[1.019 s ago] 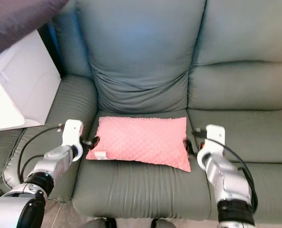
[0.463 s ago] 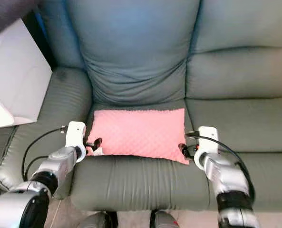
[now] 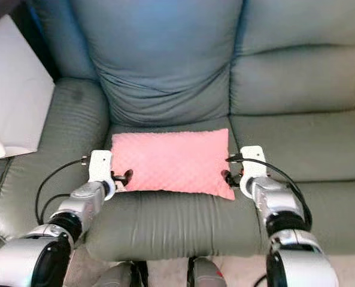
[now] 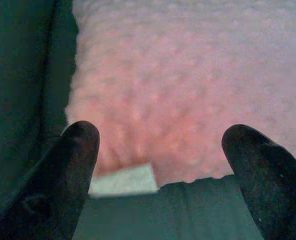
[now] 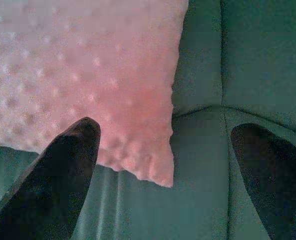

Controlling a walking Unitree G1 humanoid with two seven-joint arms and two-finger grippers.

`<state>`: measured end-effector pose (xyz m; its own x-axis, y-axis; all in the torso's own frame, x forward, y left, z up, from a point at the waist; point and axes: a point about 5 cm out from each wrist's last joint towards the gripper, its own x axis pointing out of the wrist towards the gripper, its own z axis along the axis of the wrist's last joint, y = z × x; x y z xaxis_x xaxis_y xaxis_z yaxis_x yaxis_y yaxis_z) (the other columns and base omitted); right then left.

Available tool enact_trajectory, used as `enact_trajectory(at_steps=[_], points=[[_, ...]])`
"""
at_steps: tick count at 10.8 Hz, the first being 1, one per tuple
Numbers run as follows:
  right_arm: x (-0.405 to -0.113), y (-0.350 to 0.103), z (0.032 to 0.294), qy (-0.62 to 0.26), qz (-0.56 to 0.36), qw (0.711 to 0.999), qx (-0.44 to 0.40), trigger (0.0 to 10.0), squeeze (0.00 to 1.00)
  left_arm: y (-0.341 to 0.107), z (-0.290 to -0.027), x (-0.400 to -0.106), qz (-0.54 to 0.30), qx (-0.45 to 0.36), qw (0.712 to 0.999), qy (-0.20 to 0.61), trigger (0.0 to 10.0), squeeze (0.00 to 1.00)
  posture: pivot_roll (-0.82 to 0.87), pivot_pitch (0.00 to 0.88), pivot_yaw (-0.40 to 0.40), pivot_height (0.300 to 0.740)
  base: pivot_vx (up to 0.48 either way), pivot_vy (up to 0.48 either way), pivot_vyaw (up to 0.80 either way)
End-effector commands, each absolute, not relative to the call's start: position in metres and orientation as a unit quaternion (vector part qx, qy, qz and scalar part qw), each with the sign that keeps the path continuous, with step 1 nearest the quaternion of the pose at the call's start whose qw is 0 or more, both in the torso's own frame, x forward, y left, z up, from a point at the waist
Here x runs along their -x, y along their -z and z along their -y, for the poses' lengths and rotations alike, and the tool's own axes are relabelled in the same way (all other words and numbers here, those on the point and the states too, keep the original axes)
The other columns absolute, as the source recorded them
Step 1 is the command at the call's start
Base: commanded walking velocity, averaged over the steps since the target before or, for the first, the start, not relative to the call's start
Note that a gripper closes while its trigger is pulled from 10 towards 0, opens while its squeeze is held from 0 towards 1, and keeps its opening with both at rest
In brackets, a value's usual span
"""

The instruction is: Move the pillow to the sofa

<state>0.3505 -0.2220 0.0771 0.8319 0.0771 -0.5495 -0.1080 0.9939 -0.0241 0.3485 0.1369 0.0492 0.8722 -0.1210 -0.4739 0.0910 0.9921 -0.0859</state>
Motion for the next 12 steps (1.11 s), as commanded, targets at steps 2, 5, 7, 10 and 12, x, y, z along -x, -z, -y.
enact_trajectory(at_steps=[2,5,7,10,12], points=[[-0.355,-0.078,0.211,-0.064,-0.271,0.960,0.034,10.0,0.00,-0.049,-0.137,-0.348,-0.244,0.047,0.968,0.045,10.0,0.00,-0.15,0.314,0.084,0.740,0.000,0.000,0.00],[-0.360,-0.080,0.202,-0.066,-0.252,0.965,0.012,10.0,0.00,-0.052,-0.140,-0.350,-0.233,0.058,0.970,0.042,10.0,0.00,-0.14,0.316,0.086,0.740,0.000,0.000,0.00],[-0.359,-0.079,0.203,-0.059,-0.249,0.967,0.007,10.0,0.00,-0.053,-0.137,-0.351,-0.234,0.067,0.969,0.043,10.0,0.00,-0.14,0.312,0.083,0.740,0.000,0.000,0.00],[-0.357,-0.076,0.205,-0.057,-0.250,0.967,0.002,10.0,0.00,-0.059,-0.133,-0.355,-0.224,0.076,0.970,0.053,10.0,0.00,-0.14,0.299,0.083,0.740,0.000,0.000,0.00],[-0.353,-0.072,0.205,-0.055,-0.258,0.965,-0.009,10.0,0.00,-0.056,-0.136,-0.353,-0.227,0.063,0.970,0.059,10.0,0.00,-0.13,0.281,0.079,0.740,0.000,0.000,0.00]])
